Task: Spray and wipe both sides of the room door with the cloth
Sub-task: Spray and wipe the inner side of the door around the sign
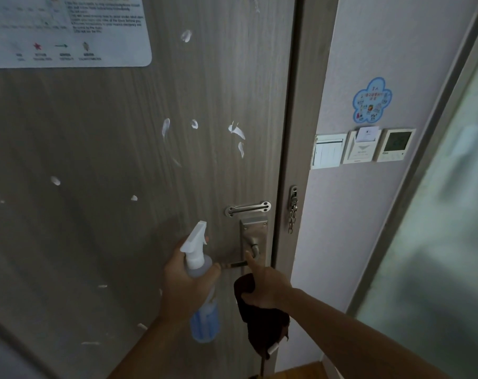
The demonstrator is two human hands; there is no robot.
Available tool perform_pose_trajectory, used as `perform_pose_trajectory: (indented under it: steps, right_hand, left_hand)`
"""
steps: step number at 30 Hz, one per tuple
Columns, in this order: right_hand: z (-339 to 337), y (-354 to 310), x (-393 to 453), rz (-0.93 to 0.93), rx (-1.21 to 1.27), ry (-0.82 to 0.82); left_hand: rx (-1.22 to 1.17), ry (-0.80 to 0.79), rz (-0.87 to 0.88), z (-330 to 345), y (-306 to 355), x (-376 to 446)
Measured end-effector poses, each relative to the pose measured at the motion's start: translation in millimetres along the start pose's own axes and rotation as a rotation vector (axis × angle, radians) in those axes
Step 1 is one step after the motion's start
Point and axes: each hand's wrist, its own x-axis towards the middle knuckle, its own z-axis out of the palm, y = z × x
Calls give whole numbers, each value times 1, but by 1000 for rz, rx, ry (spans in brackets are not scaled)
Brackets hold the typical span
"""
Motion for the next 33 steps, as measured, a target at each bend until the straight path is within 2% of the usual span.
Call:
perform_pose_trajectory:
  steps: [7,13,23,33]
  right_hand:
    - [-23,-12,-7,-56,44,117]
    - [-93,-45,-20,-153,84,292]
    - [-218,-108,-44,-305,92,662]
    - [-304,-164,-57,-384,34,845]
  left_hand:
    - [-27,-47,38,-4,7,13]
    - [-48,-35,109,-10,37,42]
    - [-28,-56,348,-25,120,100]
    - [-35,-39,516,-50,201,145]
